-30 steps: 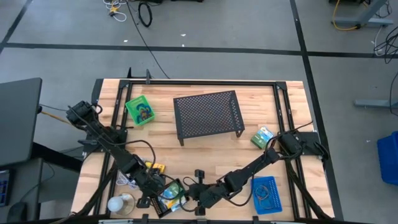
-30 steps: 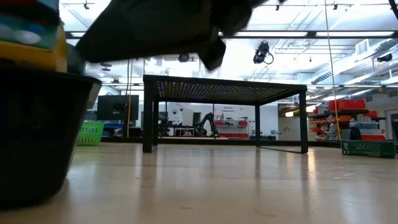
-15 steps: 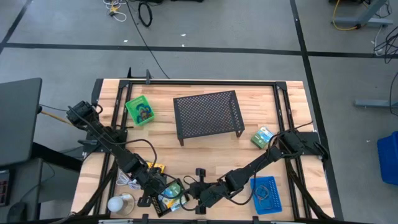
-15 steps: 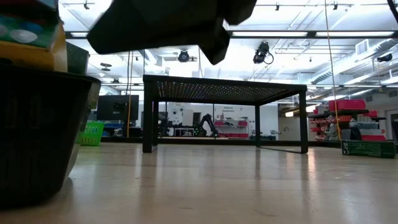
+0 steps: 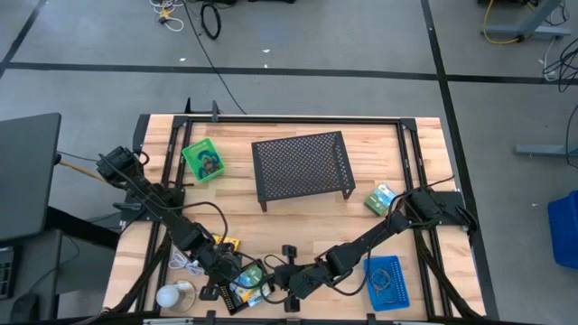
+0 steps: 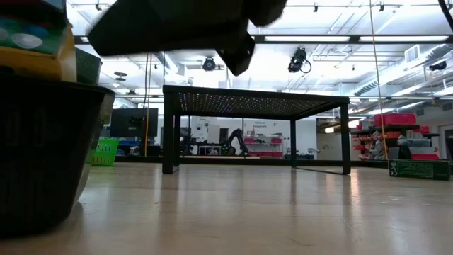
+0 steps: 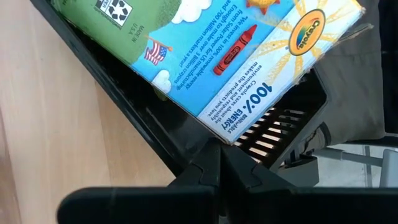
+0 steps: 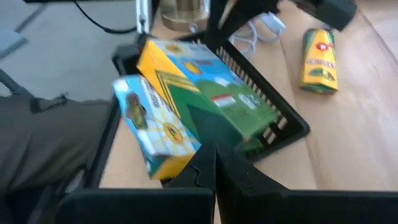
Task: Pick & Place Office Desk Supplies
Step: Adjust the yellow crayon box in the black bin
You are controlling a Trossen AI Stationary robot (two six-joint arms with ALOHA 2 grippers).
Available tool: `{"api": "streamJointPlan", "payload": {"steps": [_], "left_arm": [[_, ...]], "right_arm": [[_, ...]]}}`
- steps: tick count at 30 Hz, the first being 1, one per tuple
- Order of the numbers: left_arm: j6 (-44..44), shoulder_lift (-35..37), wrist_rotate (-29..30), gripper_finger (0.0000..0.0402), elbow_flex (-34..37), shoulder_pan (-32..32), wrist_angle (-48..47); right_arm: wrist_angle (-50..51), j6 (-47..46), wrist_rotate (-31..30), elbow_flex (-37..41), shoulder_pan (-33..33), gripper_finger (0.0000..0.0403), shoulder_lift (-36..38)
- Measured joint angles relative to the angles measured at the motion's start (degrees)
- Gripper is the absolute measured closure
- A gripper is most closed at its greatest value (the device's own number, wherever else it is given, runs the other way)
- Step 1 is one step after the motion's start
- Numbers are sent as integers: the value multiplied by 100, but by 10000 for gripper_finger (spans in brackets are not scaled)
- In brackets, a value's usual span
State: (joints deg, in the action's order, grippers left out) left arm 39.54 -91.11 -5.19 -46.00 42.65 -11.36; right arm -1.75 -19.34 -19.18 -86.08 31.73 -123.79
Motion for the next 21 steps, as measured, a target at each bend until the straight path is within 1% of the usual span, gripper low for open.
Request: {"api": "streamJointPlan", "payload": {"steps": [2,10,21], "left_arm": [[-3,0,0,401,0,0,1],[-17,0,13,401,0,0,3],[-44,-2,9,401,4,0,79]], "right_arm": [[-145,40,127,0,-21,403,0],[-233,74,295,0,-126,403,-126],[-348,75,361,-2,-151,403,-238]]}}
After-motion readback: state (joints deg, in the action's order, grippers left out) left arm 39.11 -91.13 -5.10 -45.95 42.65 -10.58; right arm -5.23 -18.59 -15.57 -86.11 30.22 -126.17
